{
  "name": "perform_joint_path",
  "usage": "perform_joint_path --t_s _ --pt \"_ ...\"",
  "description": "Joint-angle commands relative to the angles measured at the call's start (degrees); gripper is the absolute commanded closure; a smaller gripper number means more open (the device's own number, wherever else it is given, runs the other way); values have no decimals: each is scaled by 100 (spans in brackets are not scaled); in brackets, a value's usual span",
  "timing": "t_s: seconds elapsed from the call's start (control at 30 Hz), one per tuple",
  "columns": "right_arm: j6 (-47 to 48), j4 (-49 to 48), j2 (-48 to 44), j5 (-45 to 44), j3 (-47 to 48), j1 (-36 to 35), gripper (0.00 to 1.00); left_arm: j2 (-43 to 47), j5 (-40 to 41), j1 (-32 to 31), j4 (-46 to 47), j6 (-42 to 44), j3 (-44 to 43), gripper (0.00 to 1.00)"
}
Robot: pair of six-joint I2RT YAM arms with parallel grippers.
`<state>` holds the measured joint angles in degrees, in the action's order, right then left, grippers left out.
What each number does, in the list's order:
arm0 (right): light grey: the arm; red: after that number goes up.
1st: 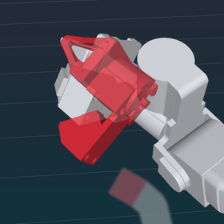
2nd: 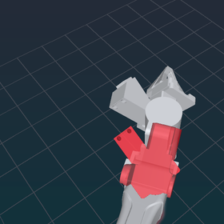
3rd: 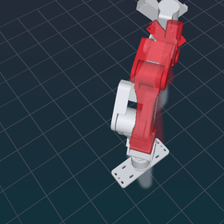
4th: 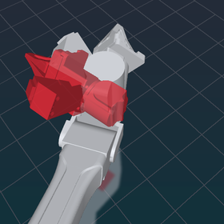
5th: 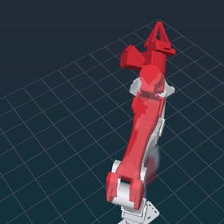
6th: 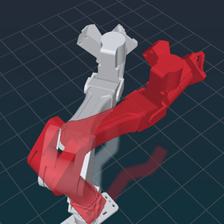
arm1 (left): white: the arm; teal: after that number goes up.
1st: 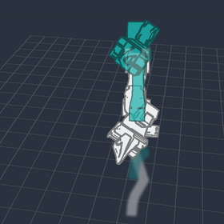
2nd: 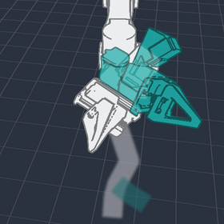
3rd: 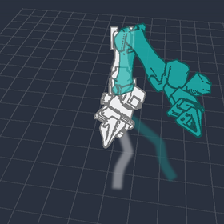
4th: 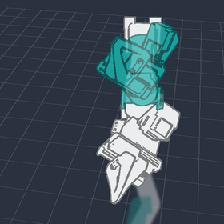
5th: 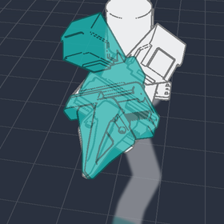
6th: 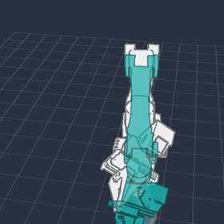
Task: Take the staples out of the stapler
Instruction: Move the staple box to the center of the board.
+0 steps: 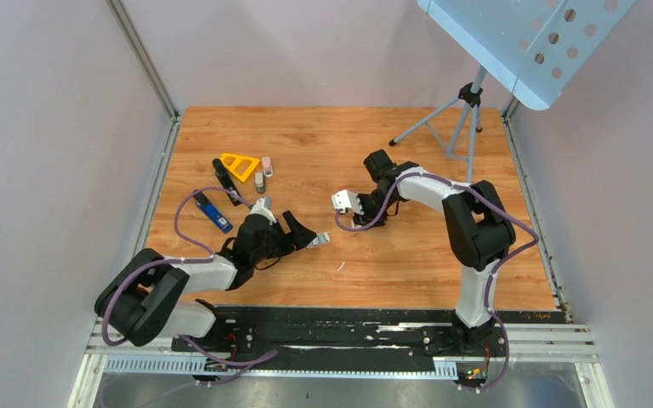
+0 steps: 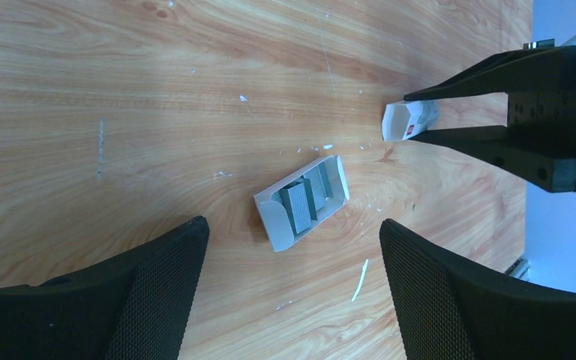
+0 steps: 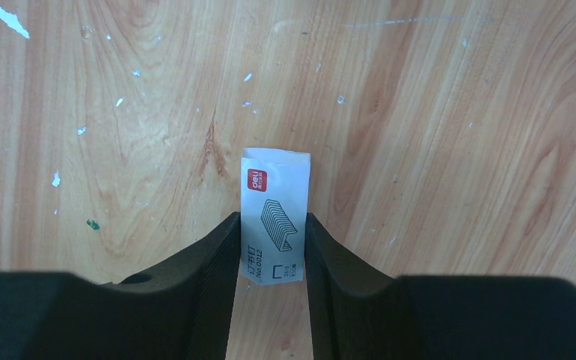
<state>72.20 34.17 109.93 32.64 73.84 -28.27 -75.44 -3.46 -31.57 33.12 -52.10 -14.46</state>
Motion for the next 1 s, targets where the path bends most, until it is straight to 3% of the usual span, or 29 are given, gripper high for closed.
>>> perform_joint_path --t_s 0.0,0.27,0.63,0.97 --pt "167 264 161 -173 35 -264 62 -330 -194 50 -216 -35 -134 15" --pt "-63 262 263 -213 211 -610 62 -508 -220 48 -565 0 -338 26" --pt "-405 264 442 -308 394 -1066 63 237 326 47 -1442 41 -205 34" --pt "-616 272 612 -439 595 -1246 63 -92 124 46 -1125 1 -169 50"
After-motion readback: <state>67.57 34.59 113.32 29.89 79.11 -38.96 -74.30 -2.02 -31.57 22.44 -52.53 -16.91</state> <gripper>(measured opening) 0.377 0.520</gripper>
